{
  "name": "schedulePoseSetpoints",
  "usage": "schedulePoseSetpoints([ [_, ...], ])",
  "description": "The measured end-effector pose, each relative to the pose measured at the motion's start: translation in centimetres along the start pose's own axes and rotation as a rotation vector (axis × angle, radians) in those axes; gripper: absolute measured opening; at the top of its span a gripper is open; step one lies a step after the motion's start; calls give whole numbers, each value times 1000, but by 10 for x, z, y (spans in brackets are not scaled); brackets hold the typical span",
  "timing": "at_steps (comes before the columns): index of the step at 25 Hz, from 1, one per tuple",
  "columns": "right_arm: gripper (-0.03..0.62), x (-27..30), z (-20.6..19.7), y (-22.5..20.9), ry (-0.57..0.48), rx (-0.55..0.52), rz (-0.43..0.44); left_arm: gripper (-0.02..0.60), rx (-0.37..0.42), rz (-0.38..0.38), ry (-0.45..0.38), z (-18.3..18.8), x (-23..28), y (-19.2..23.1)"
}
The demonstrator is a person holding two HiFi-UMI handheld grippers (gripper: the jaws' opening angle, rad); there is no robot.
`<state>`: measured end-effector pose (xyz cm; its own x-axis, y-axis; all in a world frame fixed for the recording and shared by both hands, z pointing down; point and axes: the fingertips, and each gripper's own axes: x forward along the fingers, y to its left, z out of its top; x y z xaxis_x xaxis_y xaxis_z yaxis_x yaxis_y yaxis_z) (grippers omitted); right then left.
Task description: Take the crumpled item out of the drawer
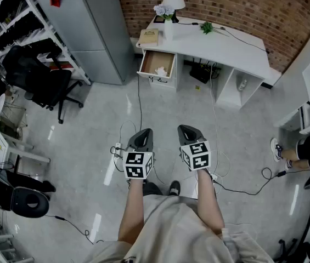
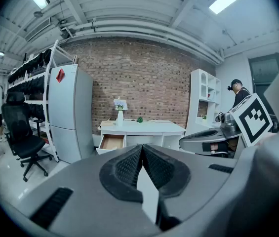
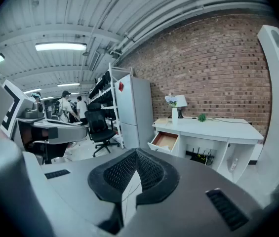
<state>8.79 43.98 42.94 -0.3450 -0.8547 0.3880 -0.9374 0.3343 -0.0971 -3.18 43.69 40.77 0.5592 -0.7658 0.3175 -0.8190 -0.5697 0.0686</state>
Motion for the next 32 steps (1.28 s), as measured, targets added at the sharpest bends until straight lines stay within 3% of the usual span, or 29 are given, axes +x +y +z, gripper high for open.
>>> schedulePoseSetpoints([
  [7,21,-15,11,-18,-53,-17,-24,17,2,-5,-12,8,3,-15],
  [9,21,-20,15,-18,-80,-9,18,17,-4,0,-17,8,-2,-14],
  [11,21,-23,14,-16,-95,15,68,17,-4,21,-12,5,-7,-6],
  [17,21,-20,6,-30,-95,155,62,17,-54,91,-27,-1,-21,27],
  [20,21,-10,8,-35,-82,162,68,17,-87,84,-62,6,-17,30],
  [23,21,3,13,-34,-78,162,86,17,-64,71,-68,10,-11,33],
  [28,21,29,20,-36,-122,236,195,17,-85,86,-64,8,9,52],
  [32,21,63,22,-45,-68,221,210,17,-107,93,-38,6,36,75],
])
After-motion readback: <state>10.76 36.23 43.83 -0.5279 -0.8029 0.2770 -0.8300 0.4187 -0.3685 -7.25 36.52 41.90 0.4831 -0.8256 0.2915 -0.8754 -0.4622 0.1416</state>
